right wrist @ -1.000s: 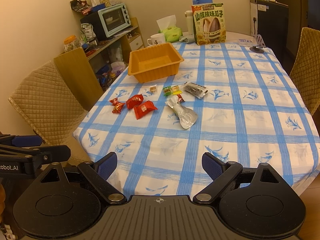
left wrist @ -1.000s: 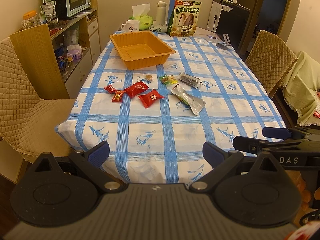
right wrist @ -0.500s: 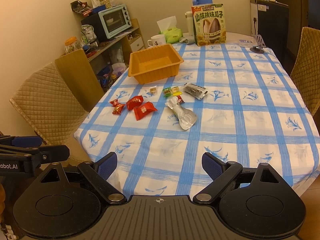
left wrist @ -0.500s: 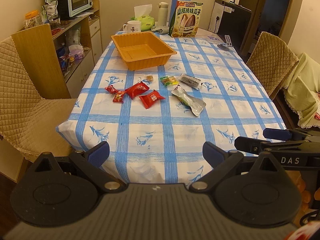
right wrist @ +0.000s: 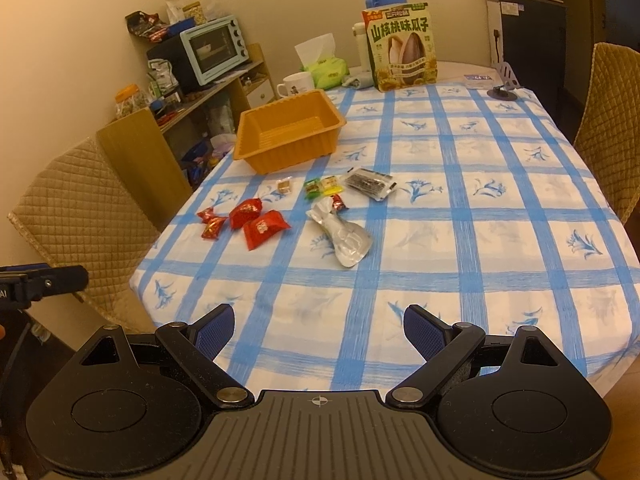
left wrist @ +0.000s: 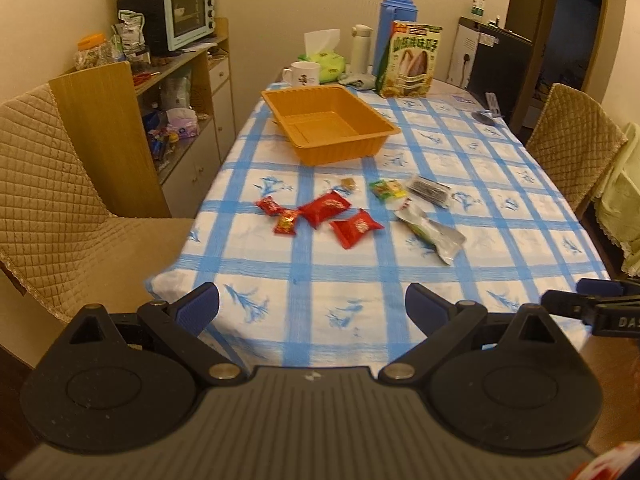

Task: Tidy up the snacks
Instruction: 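Grasp the clear-and-white snack packet with the right tool while the left tool grasps a small red candy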

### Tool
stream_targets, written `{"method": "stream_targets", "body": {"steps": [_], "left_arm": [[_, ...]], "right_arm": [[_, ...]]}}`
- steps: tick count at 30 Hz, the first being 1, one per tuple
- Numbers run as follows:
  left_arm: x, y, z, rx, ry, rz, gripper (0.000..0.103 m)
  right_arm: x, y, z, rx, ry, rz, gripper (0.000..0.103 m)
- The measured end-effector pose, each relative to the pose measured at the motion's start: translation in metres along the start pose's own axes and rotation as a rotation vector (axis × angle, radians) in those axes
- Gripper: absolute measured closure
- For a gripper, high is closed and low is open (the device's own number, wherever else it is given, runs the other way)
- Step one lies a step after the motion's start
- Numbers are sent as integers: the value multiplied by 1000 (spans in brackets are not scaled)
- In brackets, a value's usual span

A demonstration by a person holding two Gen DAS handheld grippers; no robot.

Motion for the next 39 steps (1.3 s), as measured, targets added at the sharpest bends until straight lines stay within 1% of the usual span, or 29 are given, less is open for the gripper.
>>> {"method": "stream_targets", "body": {"steps": [5, 10, 16, 17, 19, 24, 26, 31, 32, 34, 39], "left_arm": [[-31, 20, -3, -1, -3, -8, 4], [-69, 35, -9, -15, 1, -5, 5], [-116, 51, -23, -40, 9, 9, 7], [-124, 54, -26, -40, 9, 15, 7], [-137, 61, -31, -41, 11, 24, 8], [-164, 73, -39, -50, 22, 41, 10], [-173, 76, -40, -55, 27, 46, 10], [-191, 80, -39, -70, 51, 58, 11], [-194, 81, -39, -74, 55, 62, 12], [-198, 81, -39, -82, 58, 69, 13], [-206, 77, -38, -102, 64, 85, 16]], "right_arm": [[-24, -13, -8, 0, -15, 11, 12], [-54, -22, -17, 8, -17, 1, 12], [-97, -19, -31, 76, -30, 1, 13], [-105, -18, -34, 89, -34, -2, 19], [-124, -16, -40, 115, -23, 2, 28], [-165, -13, -55, 197, -6, 9, 35], [-181, -11, -60, 245, 9, 0, 41], [-215, -5, -68, 335, 52, 8, 48], [-221, -3, -68, 348, 64, 13, 53], [-230, -1, -69, 373, 83, 19, 58], [-243, 1, -68, 395, 110, 34, 62]]}}
Point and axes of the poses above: each gripper's, at about its wrist camera, not at the fingertips, and x roughly against the way its jaws point, y to its left, z to its underside, the point moved 2 cm from there along -x, roughly the way its jaws point, and after that the axes turned 6 degrees about -x, right-handed, at the moved point
